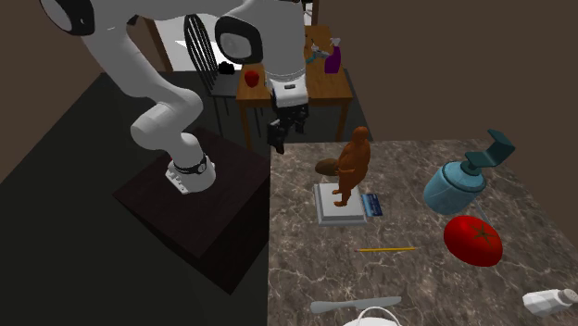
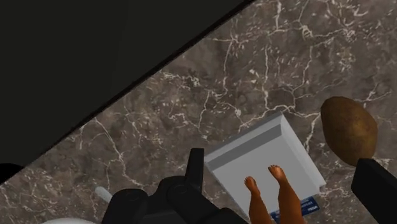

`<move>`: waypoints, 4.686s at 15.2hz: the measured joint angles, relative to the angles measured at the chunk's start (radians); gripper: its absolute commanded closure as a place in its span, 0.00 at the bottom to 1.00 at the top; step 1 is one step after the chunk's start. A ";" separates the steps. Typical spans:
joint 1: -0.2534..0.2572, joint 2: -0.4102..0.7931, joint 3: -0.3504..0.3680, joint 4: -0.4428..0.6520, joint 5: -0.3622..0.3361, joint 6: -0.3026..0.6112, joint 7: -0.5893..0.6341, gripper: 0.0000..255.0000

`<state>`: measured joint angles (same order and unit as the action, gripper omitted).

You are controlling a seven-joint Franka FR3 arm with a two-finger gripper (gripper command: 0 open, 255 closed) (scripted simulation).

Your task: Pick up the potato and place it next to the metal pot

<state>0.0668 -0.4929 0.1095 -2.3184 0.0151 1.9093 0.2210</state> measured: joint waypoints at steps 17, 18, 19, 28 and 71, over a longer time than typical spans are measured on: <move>0.075 0.579 0.165 0.246 -0.101 0.223 0.242 0.00; 0.081 0.612 0.169 0.264 -0.112 0.232 0.255 0.00; 0.085 0.631 0.171 0.272 -0.119 0.242 0.261 0.00; 0.089 0.702 0.167 0.244 -0.148 0.329 0.284 0.00; 0.078 0.564 0.175 0.430 -0.087 0.011 0.230 1.00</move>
<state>0.1446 0.0707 0.2849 -1.8884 -0.0717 1.9206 0.4511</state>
